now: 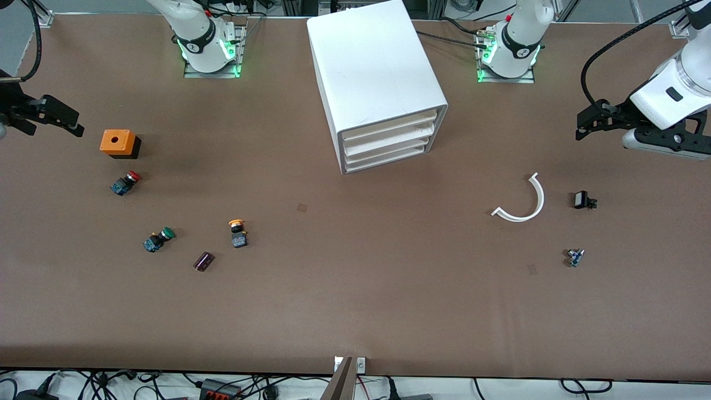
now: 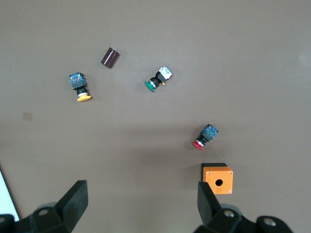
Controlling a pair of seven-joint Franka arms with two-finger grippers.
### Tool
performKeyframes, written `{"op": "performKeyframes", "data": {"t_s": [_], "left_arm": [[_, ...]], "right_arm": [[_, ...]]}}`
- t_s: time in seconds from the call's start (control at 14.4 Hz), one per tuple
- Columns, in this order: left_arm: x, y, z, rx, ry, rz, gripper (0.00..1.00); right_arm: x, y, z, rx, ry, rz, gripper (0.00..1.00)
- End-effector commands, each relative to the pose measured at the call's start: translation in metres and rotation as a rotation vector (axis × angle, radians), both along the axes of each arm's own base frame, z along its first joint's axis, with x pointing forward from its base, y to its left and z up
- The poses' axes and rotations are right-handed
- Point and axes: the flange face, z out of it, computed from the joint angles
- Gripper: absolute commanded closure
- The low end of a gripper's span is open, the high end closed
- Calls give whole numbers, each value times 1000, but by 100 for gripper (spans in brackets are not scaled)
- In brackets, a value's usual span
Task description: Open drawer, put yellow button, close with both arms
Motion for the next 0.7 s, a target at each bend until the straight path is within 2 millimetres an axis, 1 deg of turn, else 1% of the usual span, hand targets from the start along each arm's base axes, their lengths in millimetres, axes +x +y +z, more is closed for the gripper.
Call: {"op": "performKeyframes", "data": {"t_s": [0.0, 0.07, 0.14, 0.21, 0.42, 0.49, 0.56, 0.63], "left_arm": [[4, -4, -5, 2, 43, -8, 0], [3, -7, -10, 2, 89, -13, 0], [5, -8, -11, -8, 110, -13, 0], [6, -17, -16, -12, 135, -28, 0], [-7, -48, -25, -54, 243, -90, 0], [-9, -57, -32, -69, 280, -112, 0], [-11, -69, -37, -104, 309, -128, 0], [-10, -77, -44, -155, 340, -133, 0]], "right_arm": [[4, 10, -8, 0, 1, 22, 0], [8, 10, -10, 1, -5, 21, 0], [12, 10, -15, 2, -2, 23, 0], [15, 10, -21, 1, 9, 23, 0], [29, 12, -51, 0, 55, 26, 0], [35, 16, -64, 0, 69, 34, 0], [43, 31, -82, -2, 96, 60, 0], [49, 43, -95, -3, 113, 80, 0]]}}
